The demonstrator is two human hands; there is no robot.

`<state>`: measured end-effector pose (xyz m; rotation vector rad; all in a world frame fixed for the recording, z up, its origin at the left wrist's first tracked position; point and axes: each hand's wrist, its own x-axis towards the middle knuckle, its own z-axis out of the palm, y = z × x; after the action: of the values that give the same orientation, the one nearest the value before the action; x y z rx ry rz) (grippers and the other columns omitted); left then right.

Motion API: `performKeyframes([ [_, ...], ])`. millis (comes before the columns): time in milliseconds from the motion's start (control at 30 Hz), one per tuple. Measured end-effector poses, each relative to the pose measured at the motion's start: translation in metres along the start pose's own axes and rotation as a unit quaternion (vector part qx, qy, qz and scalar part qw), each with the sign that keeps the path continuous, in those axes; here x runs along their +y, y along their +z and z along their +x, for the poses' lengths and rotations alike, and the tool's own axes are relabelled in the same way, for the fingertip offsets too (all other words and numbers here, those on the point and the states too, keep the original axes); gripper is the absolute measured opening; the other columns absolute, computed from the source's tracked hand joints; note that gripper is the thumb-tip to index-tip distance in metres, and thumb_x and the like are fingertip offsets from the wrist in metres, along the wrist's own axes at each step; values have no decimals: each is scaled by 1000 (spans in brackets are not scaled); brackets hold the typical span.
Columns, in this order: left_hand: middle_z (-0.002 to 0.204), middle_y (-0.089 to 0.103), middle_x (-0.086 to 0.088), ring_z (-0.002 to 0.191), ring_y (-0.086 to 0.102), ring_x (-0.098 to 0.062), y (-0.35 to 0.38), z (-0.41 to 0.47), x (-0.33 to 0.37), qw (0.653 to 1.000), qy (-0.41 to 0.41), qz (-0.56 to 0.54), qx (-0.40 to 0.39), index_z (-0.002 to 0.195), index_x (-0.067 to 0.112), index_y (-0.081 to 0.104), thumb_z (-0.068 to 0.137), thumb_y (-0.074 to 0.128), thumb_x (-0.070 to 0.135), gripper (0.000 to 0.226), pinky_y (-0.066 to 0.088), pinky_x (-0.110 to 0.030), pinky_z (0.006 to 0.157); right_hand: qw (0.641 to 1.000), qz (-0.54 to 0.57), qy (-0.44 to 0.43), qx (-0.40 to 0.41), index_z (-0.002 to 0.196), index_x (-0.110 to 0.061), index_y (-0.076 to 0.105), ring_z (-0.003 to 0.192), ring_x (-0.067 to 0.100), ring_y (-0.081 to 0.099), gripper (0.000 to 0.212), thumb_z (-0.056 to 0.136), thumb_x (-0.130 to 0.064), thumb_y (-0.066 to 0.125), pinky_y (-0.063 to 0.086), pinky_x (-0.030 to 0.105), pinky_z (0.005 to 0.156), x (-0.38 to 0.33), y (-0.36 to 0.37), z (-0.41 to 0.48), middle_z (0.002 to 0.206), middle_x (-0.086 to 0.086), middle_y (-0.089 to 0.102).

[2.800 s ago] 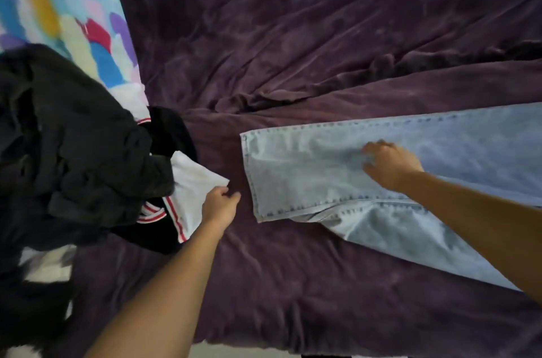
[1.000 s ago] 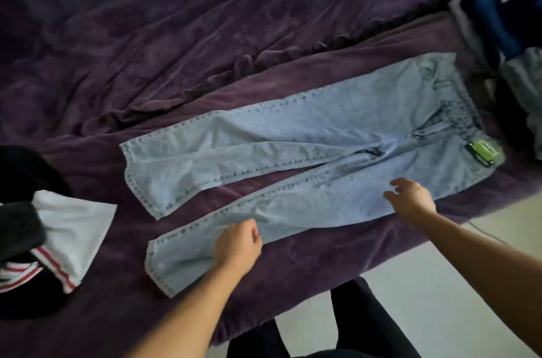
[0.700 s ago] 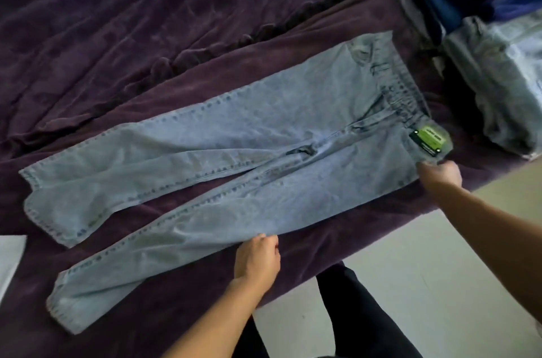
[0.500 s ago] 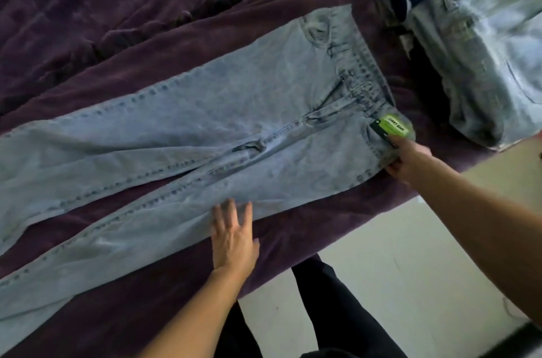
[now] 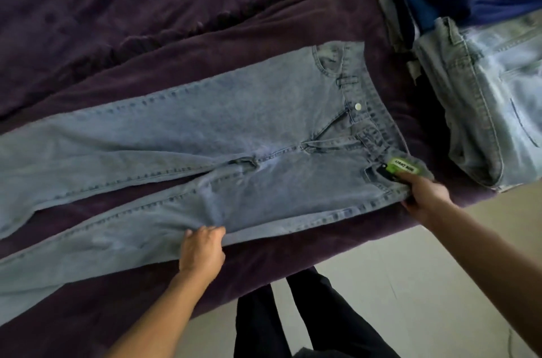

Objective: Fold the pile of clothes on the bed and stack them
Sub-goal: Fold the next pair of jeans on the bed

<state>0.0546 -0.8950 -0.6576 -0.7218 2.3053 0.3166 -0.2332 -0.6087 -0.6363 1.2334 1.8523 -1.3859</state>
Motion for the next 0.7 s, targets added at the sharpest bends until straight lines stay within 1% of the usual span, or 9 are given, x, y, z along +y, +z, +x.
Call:
performKeyframes([
  [100,90,71,0,93,64,-22,-48,6,-17,999,-20,-30,10,88,25,63,78,55,9,20,40,-32,83,998,44,-8,-50,112,-6,63,72,17,69,39,75,-8,76,55,25,53,-46,23,-23,87,9,71],
  [200,86,69,-8,90,64,-32,-114,39,-43,988,-47,-132,70,82,18,63,73,58,7,15,45,-34,72,988,66,-11,-138,94,-12,62,61,9,57,5,92,-16,60,48,17,44,-103,69,-40,80,4,62],
  [267,84,66,-13,88,63,-35,-153,73,-58,978,-65,-175,88,79,12,62,73,57,2,12,45,-33,69,979,82,2,-184,76,-12,52,41,7,48,22,97,-20,54,43,17,37,-135,105,-44,56,1,52],
  [300,85,66,-15,89,63,-35,-168,92,-64,975,-68,-184,100,79,9,63,75,57,0,13,44,-33,69,975,98,7,-199,74,-11,50,36,7,47,26,98,-21,53,43,18,36,-147,124,-46,53,1,49],
  [333,89,66,-16,92,62,-35,-179,109,-69,972,-72,-195,114,83,8,64,76,56,-2,15,43,-33,71,971,112,11,-210,77,-9,52,39,8,51,24,98,-21,54,47,19,39,-155,141,-47,58,3,51],
  [433,111,64,-20,104,58,-38,-195,152,-77,941,-105,-256,193,105,8,65,84,52,0,26,46,-38,87,970,120,-17,-213,95,-1,58,72,16,65,16,98,-16,53,58,25,55,-163,182,-38,89,9,61],
  [533,118,61,-20,109,56,-38,-188,158,-76,892,-139,-307,301,117,8,59,89,51,7,29,46,-42,92,976,64,-46,-205,111,-1,58,79,20,66,16,97,-6,52,56,26,52,-147,201,-35,94,11,65],
  [633,117,58,-22,109,55,-38,-153,116,-80,896,-124,-306,295,116,4,59,87,59,7,29,43,-44,93,978,-39,-138,-151,123,-12,55,84,18,67,33,92,0,52,57,25,55,-112,205,-48,101,10,67],
  [700,110,60,-21,105,56,-39,-121,73,-92,904,-138,-304,268,109,3,62,85,62,8,24,45,-46,90,963,-121,-198,-137,115,-16,58,80,16,68,30,90,1,54,56,26,55,-79,204,-67,102,8,67],
])
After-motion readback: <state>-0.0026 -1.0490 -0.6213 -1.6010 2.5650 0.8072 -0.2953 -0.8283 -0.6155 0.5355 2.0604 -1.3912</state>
